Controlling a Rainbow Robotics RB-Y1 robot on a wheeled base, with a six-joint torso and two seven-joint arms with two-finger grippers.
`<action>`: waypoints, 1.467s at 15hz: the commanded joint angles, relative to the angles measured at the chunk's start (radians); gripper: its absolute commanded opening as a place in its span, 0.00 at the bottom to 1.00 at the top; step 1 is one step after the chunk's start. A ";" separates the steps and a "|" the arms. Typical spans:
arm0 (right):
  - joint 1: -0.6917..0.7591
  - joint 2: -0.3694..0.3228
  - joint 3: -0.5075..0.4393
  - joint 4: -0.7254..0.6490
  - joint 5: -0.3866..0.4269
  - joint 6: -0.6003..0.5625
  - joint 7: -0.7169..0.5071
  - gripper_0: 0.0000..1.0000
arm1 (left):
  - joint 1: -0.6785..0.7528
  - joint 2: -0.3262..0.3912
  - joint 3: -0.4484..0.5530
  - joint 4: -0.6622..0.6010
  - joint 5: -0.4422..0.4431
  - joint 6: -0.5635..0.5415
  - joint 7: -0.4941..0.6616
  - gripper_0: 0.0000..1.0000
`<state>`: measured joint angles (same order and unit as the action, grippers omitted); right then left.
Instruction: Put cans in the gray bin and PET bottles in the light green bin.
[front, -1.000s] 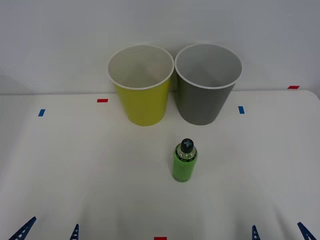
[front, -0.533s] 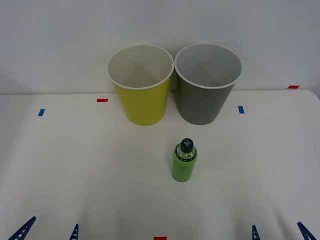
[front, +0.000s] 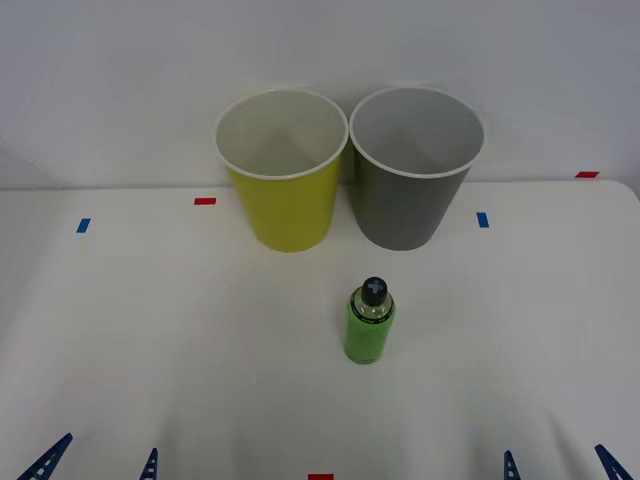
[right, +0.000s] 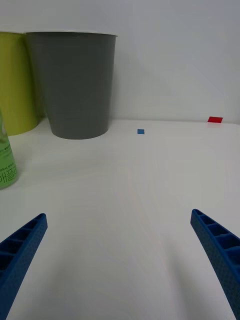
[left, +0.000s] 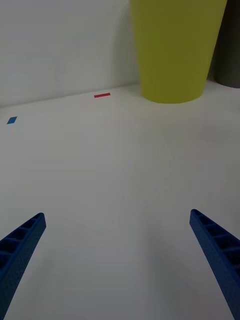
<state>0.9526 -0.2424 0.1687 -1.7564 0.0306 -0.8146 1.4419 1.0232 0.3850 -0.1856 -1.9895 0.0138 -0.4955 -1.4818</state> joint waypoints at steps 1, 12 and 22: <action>0.000 0.000 0.000 0.000 0.000 0.000 0.000 1.00 | 0.000 0.000 0.000 0.000 0.000 0.000 0.000 1.00; 0.000 0.000 0.000 0.000 0.000 0.000 0.000 1.00 | 0.000 0.000 0.000 0.000 0.000 0.000 0.000 1.00; -0.054 -0.043 0.158 -0.031 0.005 0.008 0.107 1.00 | 0.000 0.000 0.000 0.000 0.000 0.000 0.000 1.00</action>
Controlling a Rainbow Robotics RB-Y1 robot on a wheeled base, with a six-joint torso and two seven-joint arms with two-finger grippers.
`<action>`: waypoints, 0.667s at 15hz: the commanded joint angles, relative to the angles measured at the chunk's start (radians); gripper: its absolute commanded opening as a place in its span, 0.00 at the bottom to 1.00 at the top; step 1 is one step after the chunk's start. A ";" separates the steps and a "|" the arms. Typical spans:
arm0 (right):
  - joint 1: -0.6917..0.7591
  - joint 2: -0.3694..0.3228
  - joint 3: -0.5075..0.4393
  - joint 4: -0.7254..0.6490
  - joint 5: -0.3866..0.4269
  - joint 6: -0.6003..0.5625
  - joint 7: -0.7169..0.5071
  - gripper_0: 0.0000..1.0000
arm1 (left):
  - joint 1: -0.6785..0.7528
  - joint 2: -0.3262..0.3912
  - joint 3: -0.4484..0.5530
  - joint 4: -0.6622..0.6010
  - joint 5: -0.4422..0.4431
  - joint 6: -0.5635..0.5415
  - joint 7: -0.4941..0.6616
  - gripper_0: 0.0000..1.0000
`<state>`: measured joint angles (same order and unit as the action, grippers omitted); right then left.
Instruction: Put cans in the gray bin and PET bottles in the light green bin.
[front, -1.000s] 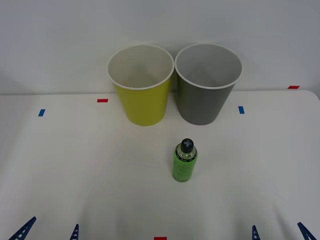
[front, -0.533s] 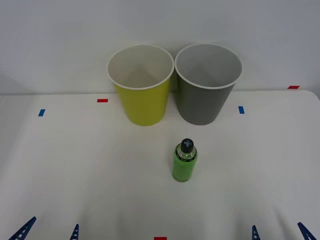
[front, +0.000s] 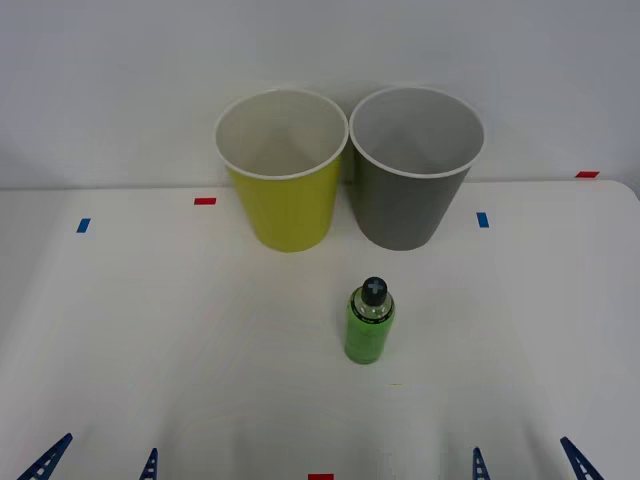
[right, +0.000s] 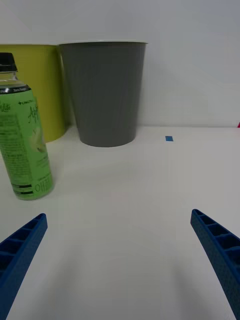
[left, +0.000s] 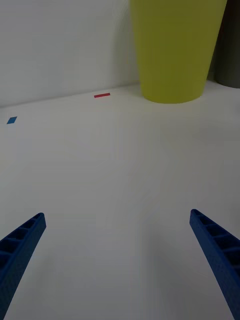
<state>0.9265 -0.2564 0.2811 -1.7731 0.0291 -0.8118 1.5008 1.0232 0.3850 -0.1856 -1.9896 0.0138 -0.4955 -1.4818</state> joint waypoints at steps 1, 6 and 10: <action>-0.054 -0.044 0.072 -0.014 -0.005 0.020 0.118 1.00 | 0.000 0.000 0.000 0.000 0.000 0.000 0.000 1.00; -0.225 -0.069 0.165 -0.015 -0.043 0.126 0.147 1.00 | 0.000 0.000 0.000 0.000 0.000 0.000 0.000 1.00; -0.310 -0.052 0.211 -0.015 -0.074 0.194 0.144 1.00 | 0.000 0.000 0.000 0.000 0.000 0.000 0.000 1.00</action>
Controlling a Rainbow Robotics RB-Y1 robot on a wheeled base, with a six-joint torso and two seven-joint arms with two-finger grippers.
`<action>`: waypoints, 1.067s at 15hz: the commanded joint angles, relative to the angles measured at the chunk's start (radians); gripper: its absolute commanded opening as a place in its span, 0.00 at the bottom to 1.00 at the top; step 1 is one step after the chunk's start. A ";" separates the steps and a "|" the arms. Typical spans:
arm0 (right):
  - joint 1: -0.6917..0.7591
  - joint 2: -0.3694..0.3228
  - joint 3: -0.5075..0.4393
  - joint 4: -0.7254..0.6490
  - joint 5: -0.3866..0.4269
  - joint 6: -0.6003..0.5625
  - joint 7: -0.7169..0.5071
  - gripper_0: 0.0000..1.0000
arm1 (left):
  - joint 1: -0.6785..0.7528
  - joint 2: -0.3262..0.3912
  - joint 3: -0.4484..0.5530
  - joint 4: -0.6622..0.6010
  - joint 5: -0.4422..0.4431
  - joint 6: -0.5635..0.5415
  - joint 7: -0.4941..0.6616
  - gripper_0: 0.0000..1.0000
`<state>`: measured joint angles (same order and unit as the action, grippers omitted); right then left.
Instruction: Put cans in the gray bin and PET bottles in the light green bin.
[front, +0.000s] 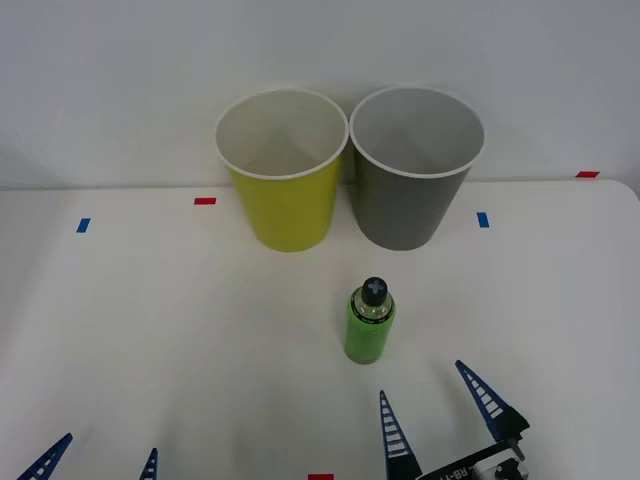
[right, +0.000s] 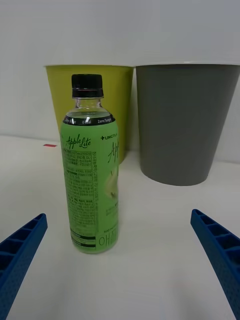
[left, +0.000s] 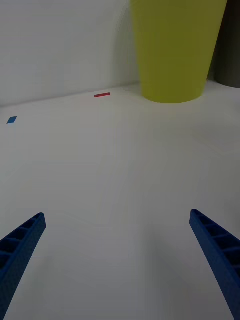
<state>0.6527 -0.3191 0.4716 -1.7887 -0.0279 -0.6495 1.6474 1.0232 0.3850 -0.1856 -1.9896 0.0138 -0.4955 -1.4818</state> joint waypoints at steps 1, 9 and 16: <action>-0.053 0.018 0.025 0.000 -0.023 0.048 0.000 1.00 | 0.000 0.000 0.000 0.000 0.000 0.000 0.000 1.00; -0.214 0.081 0.035 0.002 -0.075 0.203 -0.009 1.00 | 0.000 0.000 0.000 0.000 0.000 0.000 0.000 1.00; -0.301 0.087 0.018 0.002 -0.104 0.303 -0.015 1.00 | 0.000 0.000 0.000 0.000 0.000 0.000 0.000 1.00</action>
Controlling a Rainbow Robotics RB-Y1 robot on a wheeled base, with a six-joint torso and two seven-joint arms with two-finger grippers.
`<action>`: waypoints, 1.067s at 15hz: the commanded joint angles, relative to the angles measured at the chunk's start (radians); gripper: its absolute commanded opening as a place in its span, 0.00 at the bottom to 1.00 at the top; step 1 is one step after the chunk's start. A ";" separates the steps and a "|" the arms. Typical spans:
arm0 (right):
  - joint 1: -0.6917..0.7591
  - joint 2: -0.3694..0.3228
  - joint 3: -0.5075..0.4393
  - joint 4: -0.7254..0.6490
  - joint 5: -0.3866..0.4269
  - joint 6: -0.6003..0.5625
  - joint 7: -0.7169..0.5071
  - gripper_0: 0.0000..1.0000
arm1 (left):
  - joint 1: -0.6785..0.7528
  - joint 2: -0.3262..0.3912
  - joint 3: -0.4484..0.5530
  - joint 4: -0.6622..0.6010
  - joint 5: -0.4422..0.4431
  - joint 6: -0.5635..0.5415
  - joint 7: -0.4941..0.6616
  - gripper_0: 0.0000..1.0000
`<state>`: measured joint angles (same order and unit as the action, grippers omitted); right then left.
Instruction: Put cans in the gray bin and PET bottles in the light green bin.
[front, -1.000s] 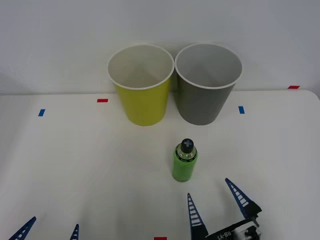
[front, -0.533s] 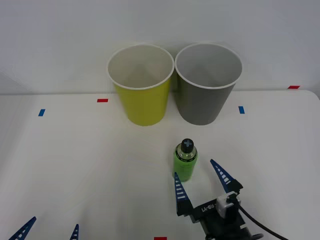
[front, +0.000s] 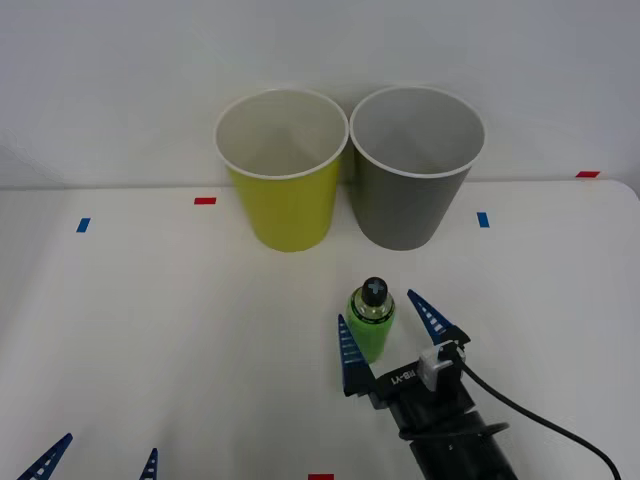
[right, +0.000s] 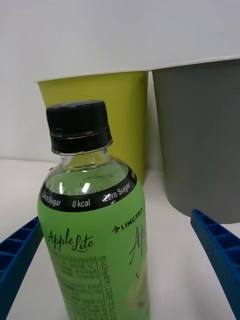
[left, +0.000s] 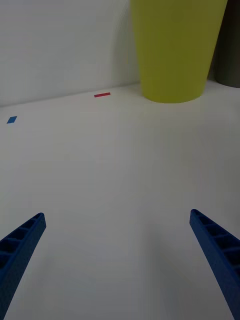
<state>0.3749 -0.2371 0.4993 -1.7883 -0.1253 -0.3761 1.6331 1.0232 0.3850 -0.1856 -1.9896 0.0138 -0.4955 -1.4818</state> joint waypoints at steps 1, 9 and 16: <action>-0.034 0.007 -0.010 0.000 -0.008 0.042 0.002 1.00 | 0.000 0.000 0.000 0.000 0.000 0.000 0.000 1.00; -0.051 0.018 -0.008 0.000 -0.030 0.055 -0.002 0.10 | 0.000 0.000 0.000 0.000 0.000 0.000 0.000 1.00; -0.060 0.012 -0.027 -0.204 -0.033 0.371 -0.001 0.09 | 0.000 0.000 0.000 0.000 0.000 0.000 0.000 1.00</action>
<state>0.3156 -0.2223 0.4879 -1.8935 -0.1582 -0.1297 1.6339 1.0232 0.3850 -0.1856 -1.9896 0.0138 -0.4955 -1.4818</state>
